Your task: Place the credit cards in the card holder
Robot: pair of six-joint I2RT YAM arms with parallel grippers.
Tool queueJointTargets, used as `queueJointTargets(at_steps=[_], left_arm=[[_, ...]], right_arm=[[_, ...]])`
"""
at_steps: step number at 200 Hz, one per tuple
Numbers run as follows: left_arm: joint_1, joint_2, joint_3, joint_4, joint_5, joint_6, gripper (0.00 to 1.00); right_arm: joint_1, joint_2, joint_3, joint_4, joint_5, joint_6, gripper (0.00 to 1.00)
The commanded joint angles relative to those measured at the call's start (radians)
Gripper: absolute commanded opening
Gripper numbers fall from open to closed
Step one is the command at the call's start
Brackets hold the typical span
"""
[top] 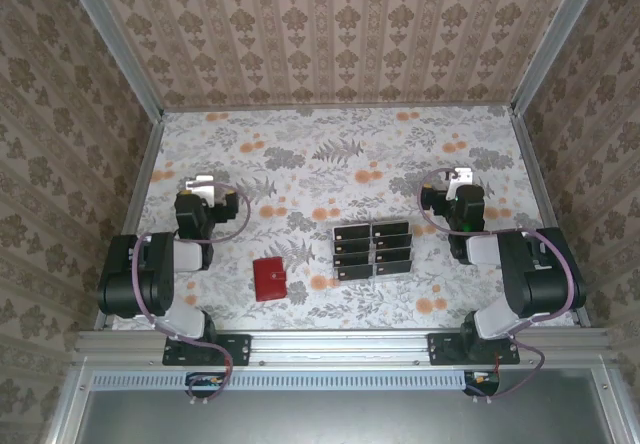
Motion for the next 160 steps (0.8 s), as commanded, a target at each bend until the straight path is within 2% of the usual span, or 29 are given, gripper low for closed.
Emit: queueJointTargets(at_steps=[1,67,160], left_arm=[[-0.002,-0.002,0.011,0.006,0.016,0.015,1.00],[0.000,0.001,0.047,-0.059,0.014,0.013,1.00],[0.028,-0.001,0.041,-0.049,0.070,-0.005,1.00]], right_arm=[[0.004,-0.007,0.000,0.026,-0.007,-0.001,1.00],[0.003,-0.009,0.000,0.026,-0.010,-0.001,1.00],[-0.002,-0.009,-0.001,0.025,-0.018,0.002,1.00]])
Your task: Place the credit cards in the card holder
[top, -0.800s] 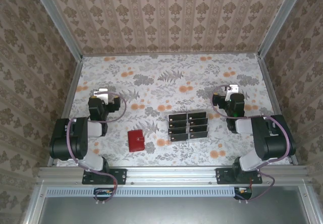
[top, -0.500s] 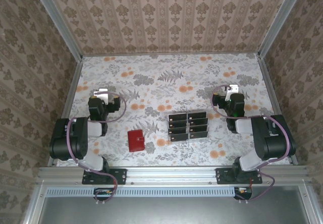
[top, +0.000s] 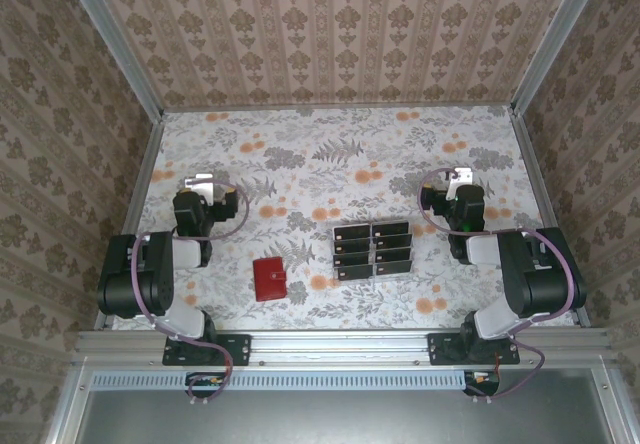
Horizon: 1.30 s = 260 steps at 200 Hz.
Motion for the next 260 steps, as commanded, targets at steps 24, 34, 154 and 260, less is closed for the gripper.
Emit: queueJointTargets(at_steps=[24,34,154,260], left_arm=[[0.014,-0.001,0.012,0.007,0.038,-0.004,0.99],[0.014,-0.002,0.011,0.006,0.038,-0.003,1.00],[0.006,-0.305,0.155,-0.460,-0.007,-0.102,1.00],[-0.449,-0.492,0.290,-0.906,-0.052,-0.347,1.00]], right_arm=[[-0.002,-0.019,0.016,-0.014,-0.040,-0.008,1.00],[-0.002,-0.019,0.015,-0.011,-0.033,-0.004,1.00],[-0.003,-0.408,0.144,-0.594,0.075,0.213,1.00],[0.028,-0.582,0.215,-1.100,-0.355,0.532,1.00]])
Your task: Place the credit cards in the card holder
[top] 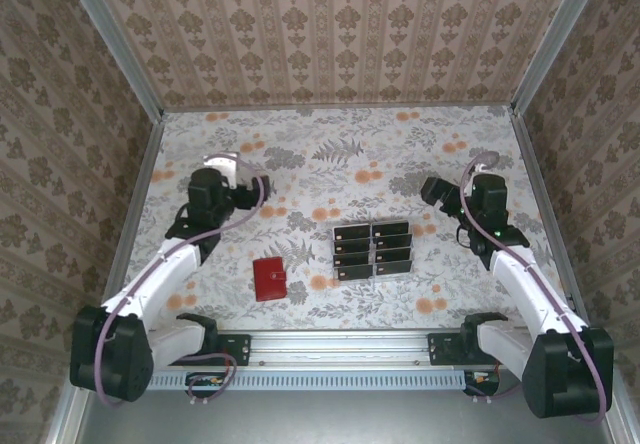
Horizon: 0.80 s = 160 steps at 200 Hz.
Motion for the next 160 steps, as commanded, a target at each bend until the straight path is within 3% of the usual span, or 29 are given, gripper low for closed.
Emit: queueJointTargets(at_steps=[1,30,64,98,160], left_arm=[[-0.091,-0.045,0.024,-0.129,-0.021,-0.110,1.00],[-0.237,-0.082,0.002,-0.133,-0.054,-0.238,1.00],[-0.363,-0.042,-0.021,-0.075,-0.077,-0.400,1.00],[-0.447,0.053,-0.023,0.034,-0.072,-0.523,1.00],[-0.548,0.200,-0.001,0.170,-0.068,-0.619,1.00]], right_arm=[[0.023,-0.047,0.030,-0.193,-0.135,0.067,1.00],[0.075,-0.094,0.024,-0.354,-0.163,0.058,1.00],[0.136,-0.193,-0.033,-0.402,-0.190,0.100,0.99],[0.202,-0.214,-0.066,-0.406,-0.160,0.145,0.98],[0.306,-0.217,-0.104,-0.430,-0.073,0.193,0.97]])
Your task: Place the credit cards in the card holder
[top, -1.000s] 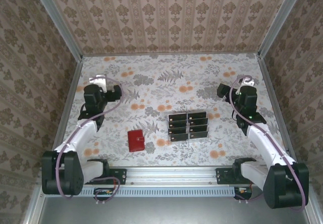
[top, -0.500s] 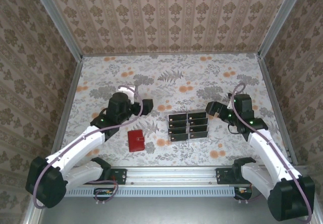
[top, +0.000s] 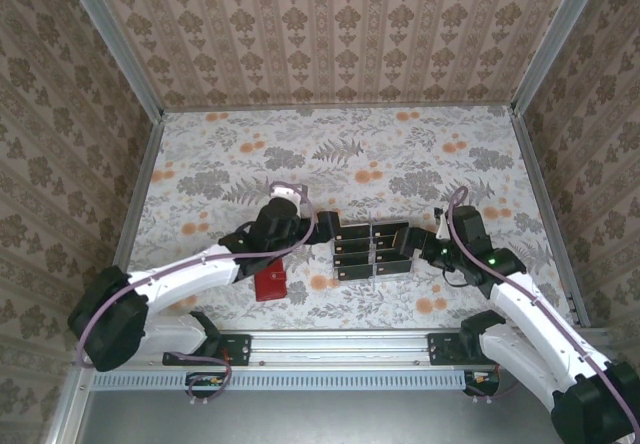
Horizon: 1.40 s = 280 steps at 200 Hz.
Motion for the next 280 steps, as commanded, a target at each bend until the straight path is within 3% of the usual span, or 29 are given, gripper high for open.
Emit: queueJointTargets(at_steps=[1,58,129,177,280], left_arm=[[-0.030,0.036,0.011,0.095,-0.013,-0.075,1.00],[-0.096,0.106,0.008,0.138,-0.057,-0.165,1.00],[-0.171,0.130,0.086,-0.053,-0.173,-0.322,1.00],[-0.175,0.200,0.137,-0.034,-0.139,-0.368,1.00],[-0.105,0.397,0.308,0.083,-0.019,-0.291,1.00]], right_arm=[[0.020,-0.009,-0.026,-0.036,0.049,0.036,0.97],[0.028,-0.009,-0.042,-0.028,0.054,0.057,0.97],[0.031,0.019,-0.053,0.007,0.048,0.074,0.97],[0.032,0.045,-0.068,0.047,0.058,0.099,0.97],[0.032,0.081,-0.108,0.185,0.091,0.182,0.92]])
